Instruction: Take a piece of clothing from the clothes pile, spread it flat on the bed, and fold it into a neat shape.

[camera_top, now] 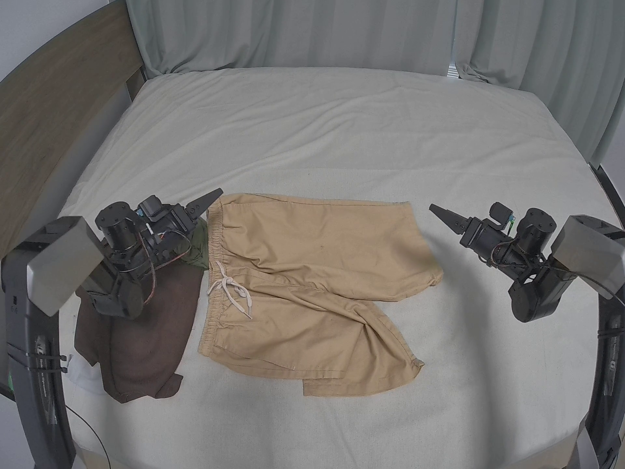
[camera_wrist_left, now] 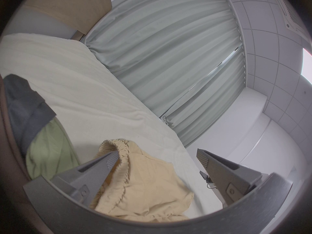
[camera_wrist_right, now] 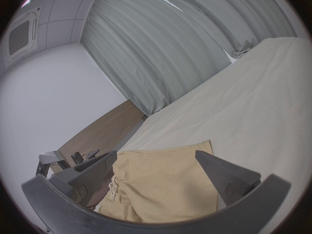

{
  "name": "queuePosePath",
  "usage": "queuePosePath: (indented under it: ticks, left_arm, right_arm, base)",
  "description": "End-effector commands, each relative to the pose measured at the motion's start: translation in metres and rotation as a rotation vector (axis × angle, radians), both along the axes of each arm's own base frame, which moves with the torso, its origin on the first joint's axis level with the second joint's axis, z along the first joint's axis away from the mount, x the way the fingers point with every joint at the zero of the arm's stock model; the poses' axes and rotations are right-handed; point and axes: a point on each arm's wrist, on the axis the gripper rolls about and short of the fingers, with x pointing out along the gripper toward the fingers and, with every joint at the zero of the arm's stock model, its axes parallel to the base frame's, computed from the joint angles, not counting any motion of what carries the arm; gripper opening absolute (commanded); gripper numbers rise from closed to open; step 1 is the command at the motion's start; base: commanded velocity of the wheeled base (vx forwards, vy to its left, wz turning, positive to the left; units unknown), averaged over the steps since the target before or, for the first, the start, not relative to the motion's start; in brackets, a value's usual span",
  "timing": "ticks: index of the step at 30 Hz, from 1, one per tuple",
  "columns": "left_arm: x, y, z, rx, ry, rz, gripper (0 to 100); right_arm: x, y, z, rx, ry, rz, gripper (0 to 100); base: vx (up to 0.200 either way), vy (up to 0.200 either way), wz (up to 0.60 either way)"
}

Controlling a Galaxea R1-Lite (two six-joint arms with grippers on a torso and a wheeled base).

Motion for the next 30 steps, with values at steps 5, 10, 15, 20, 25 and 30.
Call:
queuePosePath:
  ticks: [5, 10, 15, 20, 25, 30]
  left_arm:
    - [-0.065, 0.016, 0.06, 0.057, -0.067, 0.034, 100]
    - [-0.107, 0.015, 0.07, 0.09, -0.057, -0.023, 100]
    - [-0.133, 0.018, 0.071, 0.104, -0.072, -0.081, 100]
    - [-0.141, 0.018, 0.068, 0.108, -0.061, -0.096, 100]
    - [-0.142, 0.02, 0.063, 0.168, -0.089, -0.089, 100]
    - [-0.152, 0.023, 0.049, 0.248, -0.091, -0.106, 100]
  right_arm:
    - [-0.058, 0.014, 0.051, -0.028, -0.048, 0.036, 100]
    - [-0.087, 0.022, 0.054, -0.059, -0.029, 0.04, 100]
    - [-0.118, 0.023, 0.053, -0.065, 0.026, 0.068, 100]
    - [-0.137, 0.024, 0.054, -0.071, 0.05, 0.083, 100]
    - [-0.149, 0.027, 0.043, -0.094, 0.098, 0.105, 100]
    - [-0.157, 0.027, 0.03, -0.121, 0.147, 0.11, 100]
  base:
    - [0.0, 0.0, 0.0]
    - [0.0, 0.0, 0.0]
    - [0.0, 0.0, 0.0]
    - [0.0, 0.0, 0.0]
    - [0.0, 0.0, 0.0]
    - [0.0, 0.0, 0.0]
